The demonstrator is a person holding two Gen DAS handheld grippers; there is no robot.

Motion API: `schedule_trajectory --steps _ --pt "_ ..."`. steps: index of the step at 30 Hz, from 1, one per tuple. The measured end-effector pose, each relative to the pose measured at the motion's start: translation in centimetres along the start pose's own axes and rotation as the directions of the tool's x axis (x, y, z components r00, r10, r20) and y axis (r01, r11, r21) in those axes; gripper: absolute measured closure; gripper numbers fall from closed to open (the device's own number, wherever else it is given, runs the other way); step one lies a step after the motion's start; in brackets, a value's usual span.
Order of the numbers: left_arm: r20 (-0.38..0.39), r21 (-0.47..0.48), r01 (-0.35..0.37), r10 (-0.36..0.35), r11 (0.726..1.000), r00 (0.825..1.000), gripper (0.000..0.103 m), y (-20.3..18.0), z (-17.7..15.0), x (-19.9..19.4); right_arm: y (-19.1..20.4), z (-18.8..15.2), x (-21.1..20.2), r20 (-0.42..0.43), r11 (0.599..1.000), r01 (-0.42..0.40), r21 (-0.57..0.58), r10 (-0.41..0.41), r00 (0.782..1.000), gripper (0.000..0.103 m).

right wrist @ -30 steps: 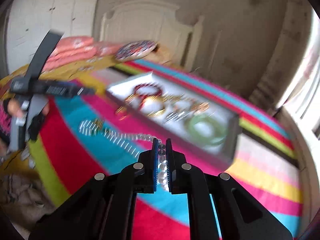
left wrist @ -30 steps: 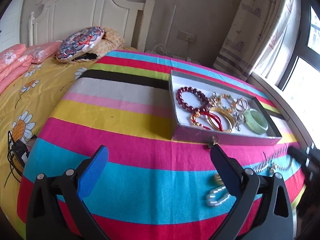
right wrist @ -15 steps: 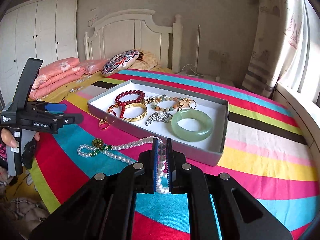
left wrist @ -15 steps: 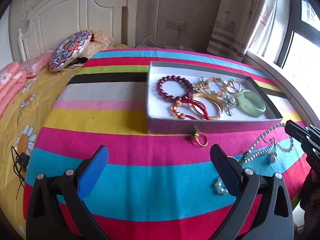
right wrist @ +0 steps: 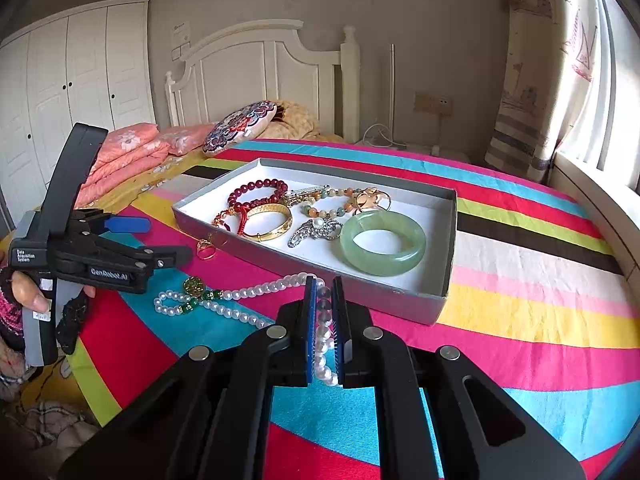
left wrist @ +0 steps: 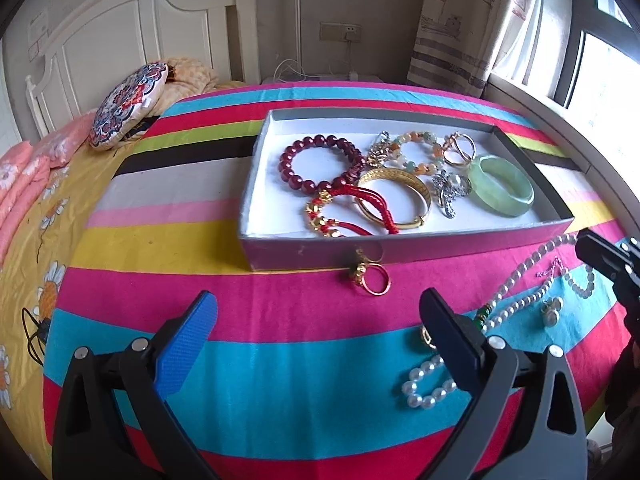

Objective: Organize jewelry
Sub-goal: 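Grasp the gold ring with the left tool while the right tool holds the necklace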

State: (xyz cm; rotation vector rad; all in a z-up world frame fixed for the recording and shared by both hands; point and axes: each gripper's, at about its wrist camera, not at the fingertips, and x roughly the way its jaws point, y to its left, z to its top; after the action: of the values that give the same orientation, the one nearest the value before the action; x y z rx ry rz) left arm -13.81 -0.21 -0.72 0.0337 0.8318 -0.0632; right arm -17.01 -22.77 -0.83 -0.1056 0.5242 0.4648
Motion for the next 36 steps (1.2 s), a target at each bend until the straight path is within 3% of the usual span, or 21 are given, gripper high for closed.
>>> schedule_trajectory --steps 6,8,9,12,16,18,22,27,36 --pt "-0.02 -0.007 0.034 -0.034 0.999 0.999 0.008 -0.1 0.2 0.4 0.0 -0.1 0.0 0.0 1.0 0.002 0.006 -0.002 1.0 0.094" --pt "-0.048 0.013 0.038 -0.038 0.999 0.998 0.026 -0.4 0.2 1.0 -0.1 -0.1 0.0 0.001 1.0 -0.003 0.008 0.003 1.0 0.094" --pt "-0.071 0.028 0.042 -0.04 0.999 0.997 0.029 -0.7 0.2 1.5 -0.2 -0.1 0.0 0.001 1.0 -0.006 0.012 0.006 1.0 0.094" --pt "-0.066 0.062 0.024 -0.02 0.998 0.998 0.033 -1.8 0.5 1.7 -0.4 -0.1 0.0 0.004 1.0 -0.016 0.022 0.016 1.0 0.094" --pt "-0.073 0.031 0.011 -0.009 0.999 0.997 0.034 -2.2 1.2 2.4 -0.6 -0.1 -0.2 0.013 0.999 -0.026 0.032 0.025 1.0 0.094" --pt "-0.066 0.036 0.012 -0.009 0.999 0.998 0.04 -2.5 1.3 2.6 -0.6 -0.1 -0.2 0.017 0.999 -0.028 0.033 0.028 0.999 0.094" --pt "-0.051 0.107 0.046 -0.041 0.993 0.998 0.079 -3.6 1.1 2.1 -0.6 -0.1 -0.4 0.023 0.999 -0.033 0.036 0.032 0.999 0.094" --pt "-0.03 0.126 0.049 -0.045 0.991 0.999 0.079 -3.8 0.4 1.7 -0.7 -0.1 -0.5 0.03 0.999 -0.032 0.038 0.031 0.999 0.094" --pt "0.069 0.058 0.084 -0.088 0.995 0.994 0.079 -1.7 -0.4 -1.5 -0.6 -0.1 -0.5 0.021 0.999 -0.028 0.035 0.027 0.999 0.094"
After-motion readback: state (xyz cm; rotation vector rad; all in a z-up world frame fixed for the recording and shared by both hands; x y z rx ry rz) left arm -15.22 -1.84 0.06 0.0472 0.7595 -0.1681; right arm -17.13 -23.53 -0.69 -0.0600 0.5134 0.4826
